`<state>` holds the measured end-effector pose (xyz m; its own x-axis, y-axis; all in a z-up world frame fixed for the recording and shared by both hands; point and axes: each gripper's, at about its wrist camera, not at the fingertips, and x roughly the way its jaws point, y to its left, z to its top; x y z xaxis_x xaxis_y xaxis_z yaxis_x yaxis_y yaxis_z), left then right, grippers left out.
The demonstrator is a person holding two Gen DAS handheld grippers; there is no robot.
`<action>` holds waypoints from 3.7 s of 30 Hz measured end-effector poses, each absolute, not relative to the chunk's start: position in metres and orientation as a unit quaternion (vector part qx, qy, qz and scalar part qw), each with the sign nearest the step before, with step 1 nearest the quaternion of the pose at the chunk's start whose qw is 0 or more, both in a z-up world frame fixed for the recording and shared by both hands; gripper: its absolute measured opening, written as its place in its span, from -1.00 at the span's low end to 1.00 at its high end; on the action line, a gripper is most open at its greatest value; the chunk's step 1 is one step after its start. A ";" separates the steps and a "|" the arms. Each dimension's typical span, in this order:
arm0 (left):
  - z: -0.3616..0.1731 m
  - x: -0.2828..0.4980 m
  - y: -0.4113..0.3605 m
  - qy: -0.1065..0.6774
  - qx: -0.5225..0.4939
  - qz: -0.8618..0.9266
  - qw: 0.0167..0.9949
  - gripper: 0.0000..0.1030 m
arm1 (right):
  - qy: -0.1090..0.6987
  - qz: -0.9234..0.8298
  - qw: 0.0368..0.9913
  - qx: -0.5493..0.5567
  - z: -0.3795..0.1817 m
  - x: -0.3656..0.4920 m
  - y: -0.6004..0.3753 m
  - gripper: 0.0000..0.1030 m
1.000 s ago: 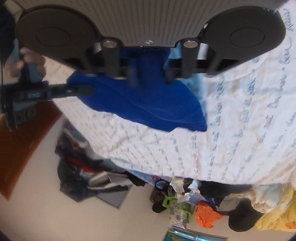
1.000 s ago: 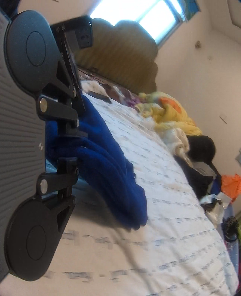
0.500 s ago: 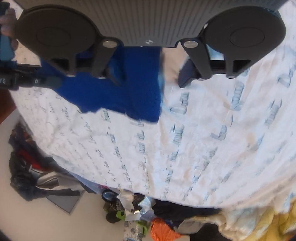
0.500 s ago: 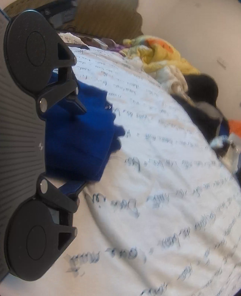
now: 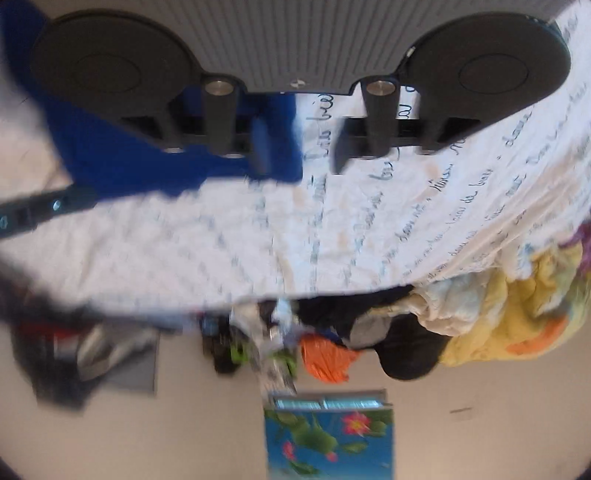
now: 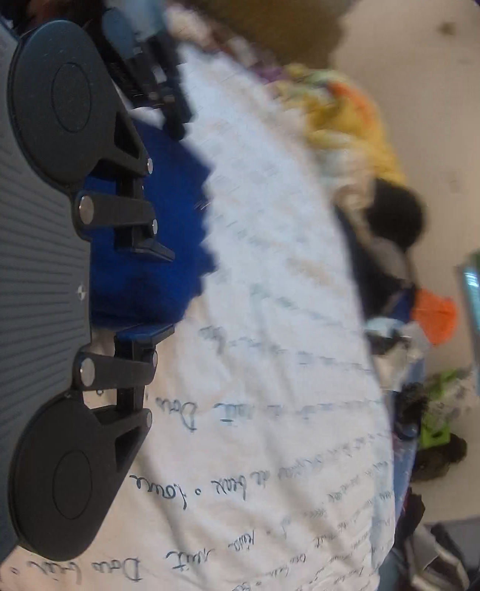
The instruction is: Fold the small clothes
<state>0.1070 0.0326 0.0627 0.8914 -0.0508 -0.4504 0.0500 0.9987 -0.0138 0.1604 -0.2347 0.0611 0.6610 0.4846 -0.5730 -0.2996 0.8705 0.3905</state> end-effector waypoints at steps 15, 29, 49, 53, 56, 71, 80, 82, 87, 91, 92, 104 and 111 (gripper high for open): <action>0.043 0.054 -0.009 0.295 -0.004 -0.199 0.935 0.84 | 0.424 0.244 0.861 0.138 0.054 0.180 -0.191 -0.06; 0.021 0.053 -0.015 0.339 -0.001 -0.204 0.918 0.98 | 0.442 0.277 0.843 0.133 0.039 0.146 -0.177 0.35; 0.025 0.009 0.082 0.406 -0.209 -0.111 0.883 0.86 | 0.425 0.235 0.854 0.188 0.051 0.087 -0.239 0.44; 0.027 0.019 0.069 0.410 -0.209 -0.120 0.880 0.86 | 0.460 0.231 0.844 0.152 0.024 0.086 -0.229 0.24; 0.029 0.022 0.054 0.415 -0.182 -0.130 0.882 0.88 | 0.444 0.235 0.860 0.093 0.027 0.082 -0.215 -0.55; 0.019 -0.003 0.026 0.399 -0.037 -0.129 0.907 0.82 | 0.452 0.265 0.839 0.146 0.035 0.053 -0.238 0.13; 0.041 0.023 0.064 0.386 -0.113 -0.137 0.905 0.83 | 0.452 0.286 0.838 0.109 0.044 0.063 -0.244 -0.15; 0.048 0.051 0.071 0.376 -0.139 -0.130 0.907 0.82 | 0.417 0.274 0.853 0.154 0.051 0.083 -0.256 0.78; 0.037 0.143 0.066 0.396 -0.153 -0.106 0.899 0.67 | 0.422 0.226 0.854 0.202 0.038 0.165 -0.256 0.79; 0.025 0.192 0.050 0.404 -0.127 -0.107 0.899 -0.31 | 0.430 0.231 0.854 0.179 0.024 0.203 -0.225 0.14; 0.026 0.197 0.042 0.402 -0.106 -0.109 0.903 -0.62 | 0.431 0.235 0.854 0.172 0.021 0.207 -0.217 -0.37; 0.034 0.181 0.021 0.351 -0.028 -0.078 0.933 0.40 | 0.402 0.206 0.883 0.129 0.026 0.201 -0.224 0.00; 0.049 0.076 0.062 0.373 -0.126 -0.125 0.911 0.67 | 0.412 0.256 0.854 0.188 0.046 0.105 -0.254 0.35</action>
<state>0.0764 0.0624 0.0491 0.6902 -0.3210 -0.6485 0.1333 0.9373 -0.3221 0.1045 -0.2543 0.0457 0.5286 0.5921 -0.6083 -0.2824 0.7984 0.5317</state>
